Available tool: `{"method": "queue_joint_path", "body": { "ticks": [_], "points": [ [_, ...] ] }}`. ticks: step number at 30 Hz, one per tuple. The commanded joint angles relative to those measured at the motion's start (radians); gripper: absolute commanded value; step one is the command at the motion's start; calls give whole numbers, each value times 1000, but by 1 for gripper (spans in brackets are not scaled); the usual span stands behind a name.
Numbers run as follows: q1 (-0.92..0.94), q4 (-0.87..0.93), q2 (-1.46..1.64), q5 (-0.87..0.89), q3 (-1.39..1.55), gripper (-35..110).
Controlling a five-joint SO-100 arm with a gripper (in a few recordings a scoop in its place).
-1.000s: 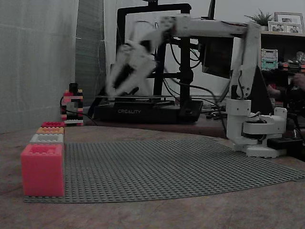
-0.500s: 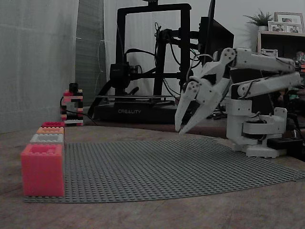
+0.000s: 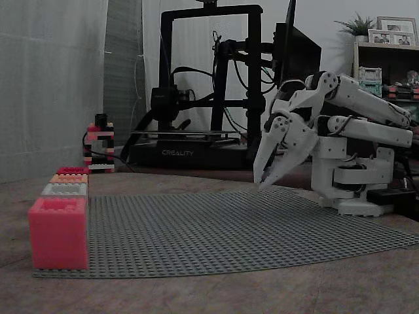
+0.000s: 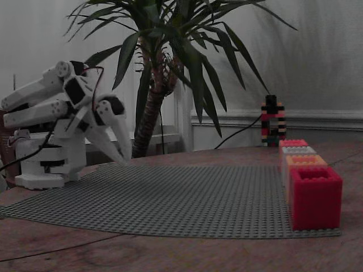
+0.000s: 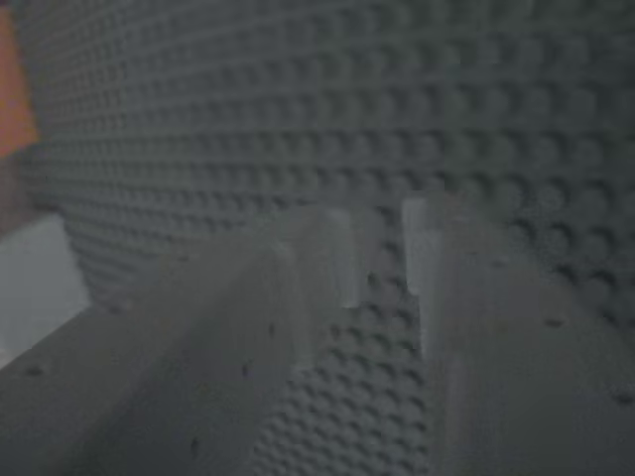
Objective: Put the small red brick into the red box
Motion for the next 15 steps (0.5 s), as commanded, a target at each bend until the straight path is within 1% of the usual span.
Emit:
{"method": "queue_joint_path", "body": {
  "ticks": [1,15],
  "points": [
    [-17,14,17,-2,-8,0],
    [-86,12,15,52,-2,0]
  ]
}}
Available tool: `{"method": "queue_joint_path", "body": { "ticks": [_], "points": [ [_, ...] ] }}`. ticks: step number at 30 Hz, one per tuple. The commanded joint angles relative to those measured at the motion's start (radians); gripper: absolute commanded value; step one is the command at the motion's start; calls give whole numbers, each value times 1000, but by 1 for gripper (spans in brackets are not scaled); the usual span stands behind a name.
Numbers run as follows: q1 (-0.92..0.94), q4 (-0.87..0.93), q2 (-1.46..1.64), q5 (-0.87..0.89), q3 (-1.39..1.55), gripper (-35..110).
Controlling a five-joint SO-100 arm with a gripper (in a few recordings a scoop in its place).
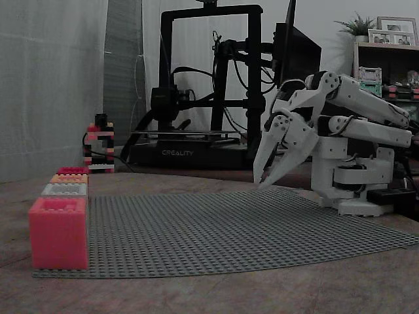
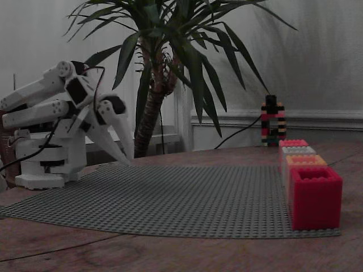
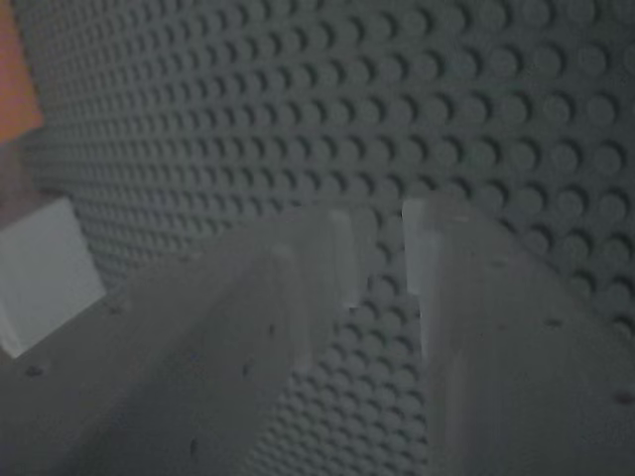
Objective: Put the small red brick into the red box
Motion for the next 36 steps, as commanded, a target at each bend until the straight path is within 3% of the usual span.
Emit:
{"method": "queue_joint_path", "body": {
  "ticks": [1,36],
  "points": [
    [-46,21,15,-6,-3,0],
    [-60,21,15,18,-3,0]
  ]
}}
